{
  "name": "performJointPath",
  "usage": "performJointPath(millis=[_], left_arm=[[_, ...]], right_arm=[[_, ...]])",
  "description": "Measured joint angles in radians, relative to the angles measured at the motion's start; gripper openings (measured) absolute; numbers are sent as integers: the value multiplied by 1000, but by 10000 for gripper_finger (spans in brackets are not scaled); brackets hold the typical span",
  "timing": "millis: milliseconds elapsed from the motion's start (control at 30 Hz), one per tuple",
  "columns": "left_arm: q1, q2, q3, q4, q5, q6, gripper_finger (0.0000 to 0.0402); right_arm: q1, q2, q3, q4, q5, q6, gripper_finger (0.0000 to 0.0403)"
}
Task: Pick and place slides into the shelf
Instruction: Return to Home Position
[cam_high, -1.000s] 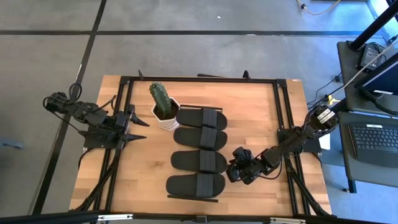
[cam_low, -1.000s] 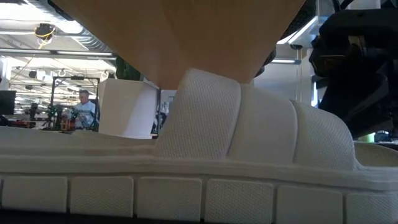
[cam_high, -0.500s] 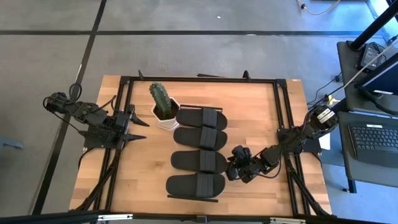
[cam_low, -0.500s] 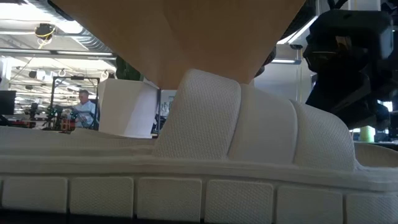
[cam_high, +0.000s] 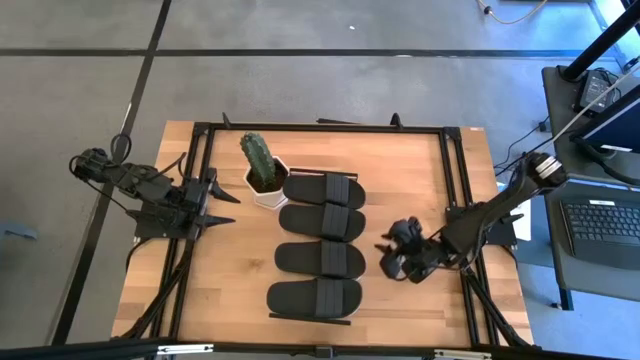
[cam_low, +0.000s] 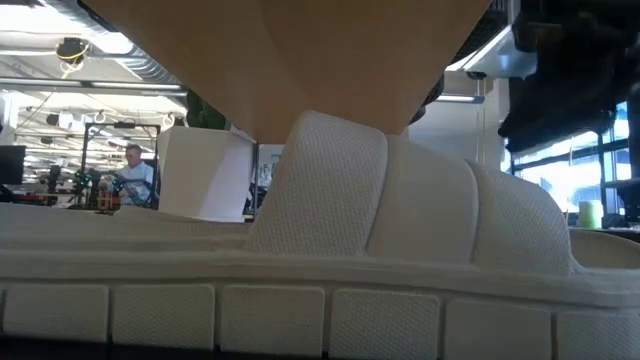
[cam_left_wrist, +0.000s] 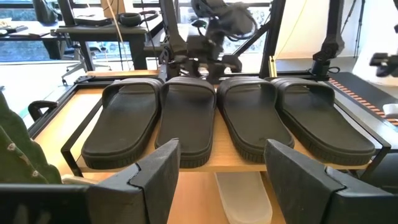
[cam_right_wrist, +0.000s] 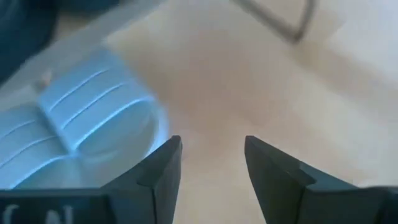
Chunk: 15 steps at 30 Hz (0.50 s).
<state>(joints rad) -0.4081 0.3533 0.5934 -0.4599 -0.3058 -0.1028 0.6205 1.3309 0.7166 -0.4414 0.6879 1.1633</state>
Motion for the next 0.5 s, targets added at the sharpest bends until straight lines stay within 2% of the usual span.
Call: performJointPath(millis=[100,200,367,500], left_arm=[[0,-10,0,-1,0,0,225],[0,-32,0,-1,-15,0,225],[0,-72,0,-15,-101,0,225],[0,-93,-3,-29,-132,1,225]], right_arm=[[-34,-81,0,-130,20,-24,178],[-68,-152,0,-175,26,-97,178],[-156,-243,0,-104,26,-340,178],[-255,-288,0,9,-61,-557,178]])
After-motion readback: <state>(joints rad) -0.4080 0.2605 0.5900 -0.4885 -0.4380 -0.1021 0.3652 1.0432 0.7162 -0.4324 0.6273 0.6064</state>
